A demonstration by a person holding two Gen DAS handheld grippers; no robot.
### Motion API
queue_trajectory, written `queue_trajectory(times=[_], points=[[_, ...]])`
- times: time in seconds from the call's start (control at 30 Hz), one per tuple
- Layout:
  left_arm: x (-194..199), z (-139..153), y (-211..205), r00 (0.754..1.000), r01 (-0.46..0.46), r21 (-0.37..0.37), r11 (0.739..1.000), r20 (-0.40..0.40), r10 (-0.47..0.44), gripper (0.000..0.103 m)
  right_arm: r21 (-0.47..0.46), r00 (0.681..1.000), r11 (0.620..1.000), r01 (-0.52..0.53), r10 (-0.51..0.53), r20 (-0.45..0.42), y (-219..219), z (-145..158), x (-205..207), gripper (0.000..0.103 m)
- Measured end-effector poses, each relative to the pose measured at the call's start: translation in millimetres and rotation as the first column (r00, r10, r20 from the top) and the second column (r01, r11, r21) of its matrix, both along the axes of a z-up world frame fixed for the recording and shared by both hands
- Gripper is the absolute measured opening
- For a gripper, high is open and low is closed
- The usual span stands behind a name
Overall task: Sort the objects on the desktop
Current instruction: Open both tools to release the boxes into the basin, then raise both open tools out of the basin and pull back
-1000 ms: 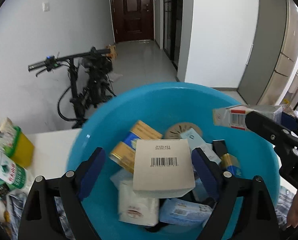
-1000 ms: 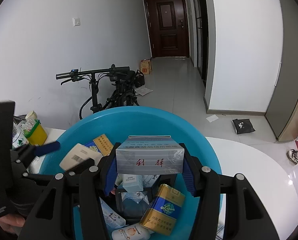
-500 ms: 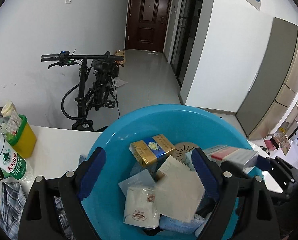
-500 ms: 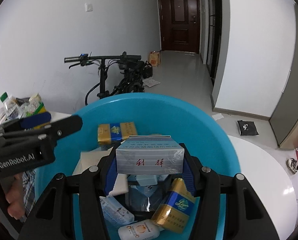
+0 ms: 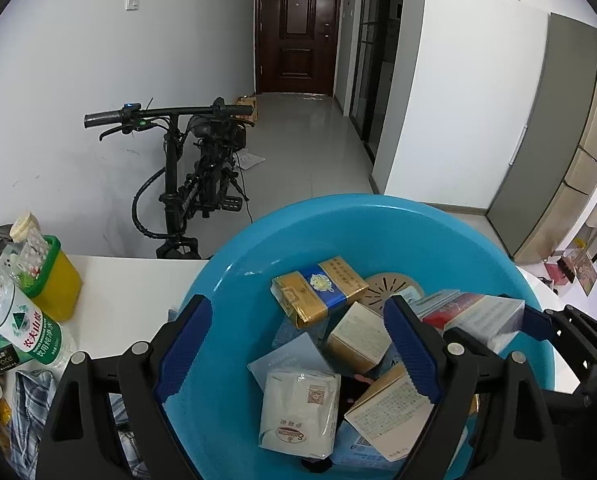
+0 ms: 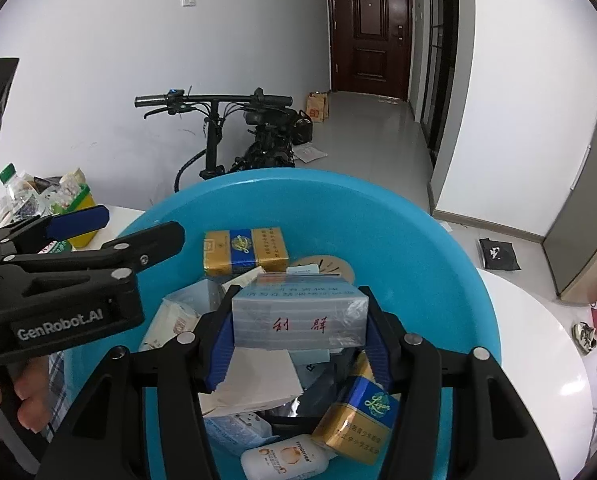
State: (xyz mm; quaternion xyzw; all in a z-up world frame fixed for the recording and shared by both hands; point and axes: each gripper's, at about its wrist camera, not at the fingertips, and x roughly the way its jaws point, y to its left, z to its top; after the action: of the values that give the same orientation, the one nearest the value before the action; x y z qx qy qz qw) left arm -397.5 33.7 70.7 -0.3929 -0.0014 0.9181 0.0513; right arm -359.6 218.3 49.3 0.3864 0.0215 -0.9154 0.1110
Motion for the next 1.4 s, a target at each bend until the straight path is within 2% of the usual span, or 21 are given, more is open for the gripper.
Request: queue_trajectory(times=[0.1, 0.33, 0.4, 0.53, 0.63, 0.7, 0.77, 0.8, 0.87, 0.97, 1.07, 1.4], points=[[0.0, 0.3, 0.7, 1.0, 0.003, -0.003, 1.0, -0.003, -0.003, 0.09, 0.004, 0.999, 1.0, 0.031, -0.031, 0.014, 6.4, -1.7, -4.0, 0.067], [2.7, 5.9, -3.8, 1.0, -0.007, 0.016, 1.0, -0.025, 0.008, 0.09, 0.014, 0.997, 0.997, 0.072, -0.072, -0.024, 17.5, 7.8, -1.1, 0.068], [3.0, 7.4, -6.2, 0.999, -0.014, 0.025, 1.0, -0.031, 0.015, 0.09, 0.006, 0.996, 0.997, 0.081, -0.081, -0.036, 20.6, 11.2, 0.0, 0.071], [18.0, 24.4, -9.3, 0.987, -0.039, 0.041, 0.998, -0.154, 0.045, 0.09, -0.02, 0.99, 0.995, 0.102, -0.104, -0.094, 26.3, 21.8, 5.8, 0.077], [40.4, 44.2, -8.0, 0.952, -0.03, 0.032, 0.999, -0.304, 0.039, 0.09, -0.014, 0.974, 0.994, 0.112, -0.113, -0.196, 27.4, 34.8, 17.4, 0.091], [58.5, 56.3, -7.5, 0.907, -0.027, 0.013, 1.0, -0.42, 0.03, 0.094, 0.004, 0.955, 0.992, 0.126, -0.12, -0.273, 27.3, 45.2, 26.8, 0.103], [71.0, 64.9, -6.9, 0.874, -0.033, -0.002, 0.999, -0.485, 0.028, 0.103, 0.021, 0.933, 0.989, 0.145, -0.13, -0.336, 27.0, 55.3, 35.4, 0.103], [76.5, 68.9, -6.7, 0.859, -0.03, -0.003, 1.0, -0.511, 0.024, 0.103, 0.025, 0.922, 0.988, 0.155, -0.136, -0.362, 26.7, 60.5, 39.2, 0.103], [83.8, 74.0, -7.5, 0.845, -0.017, 0.004, 1.0, -0.534, 0.016, 0.103, 0.013, 0.907, 0.986, 0.164, -0.145, -0.395, 29.4, 69.0, 44.4, 0.103], [86.2, 77.8, -10.5, 0.851, -0.002, 0.028, 1.0, -0.524, 0.017, 0.103, -0.03, 0.892, 0.983, 0.182, -0.178, -0.415, 37.5, 79.4, 49.2, 0.103], [86.2, 80.0, -14.3, 0.857, -0.003, 0.053, 0.999, -0.514, 0.03, 0.103, -0.057, 0.893, 0.98, 0.188, -0.195, -0.406, 44.1, 85.1, 49.5, 0.103], [87.9, 82.1, -17.8, 0.864, -0.014, 0.071, 0.997, -0.501, 0.047, 0.103, -0.068, 0.883, 0.974, 0.216, -0.225, -0.412, 57.0, 93.0, 51.6, 0.103]])
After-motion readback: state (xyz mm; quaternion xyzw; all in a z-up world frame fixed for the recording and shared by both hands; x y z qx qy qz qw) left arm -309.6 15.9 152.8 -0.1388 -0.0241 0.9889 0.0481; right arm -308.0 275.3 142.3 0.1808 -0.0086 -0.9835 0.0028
